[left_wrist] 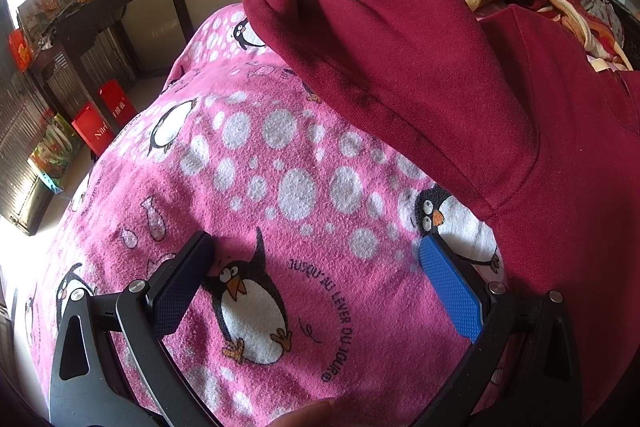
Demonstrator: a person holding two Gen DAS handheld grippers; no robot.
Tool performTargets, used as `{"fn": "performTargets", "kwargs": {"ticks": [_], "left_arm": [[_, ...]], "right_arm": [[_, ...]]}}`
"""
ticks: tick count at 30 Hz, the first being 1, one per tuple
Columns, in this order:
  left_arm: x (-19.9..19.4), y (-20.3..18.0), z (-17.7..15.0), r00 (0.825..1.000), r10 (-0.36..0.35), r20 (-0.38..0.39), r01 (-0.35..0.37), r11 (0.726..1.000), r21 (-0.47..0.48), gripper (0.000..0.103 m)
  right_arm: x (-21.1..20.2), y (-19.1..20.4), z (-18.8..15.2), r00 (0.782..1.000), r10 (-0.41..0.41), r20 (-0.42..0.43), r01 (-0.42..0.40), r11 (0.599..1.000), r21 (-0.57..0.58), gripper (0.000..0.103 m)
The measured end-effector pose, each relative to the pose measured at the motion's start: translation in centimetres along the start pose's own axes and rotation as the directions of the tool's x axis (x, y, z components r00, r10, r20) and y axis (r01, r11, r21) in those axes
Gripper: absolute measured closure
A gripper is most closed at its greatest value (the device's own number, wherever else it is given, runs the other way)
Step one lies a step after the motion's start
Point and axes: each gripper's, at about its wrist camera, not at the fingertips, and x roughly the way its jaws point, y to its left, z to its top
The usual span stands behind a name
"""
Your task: Fold small clothes
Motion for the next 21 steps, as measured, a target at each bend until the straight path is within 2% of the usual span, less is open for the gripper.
{"fn": "performTargets", "kwargs": {"ticks": [21], "left_arm": [[-0.17,-0.02,0.02,1.0,0.0,0.0,0.0,1.0,0.0,0.0]], "right_arm": [[-0.04,-0.01,-0.03,1.0,0.0,0.0,0.0,1.0,0.0,0.0]]}}
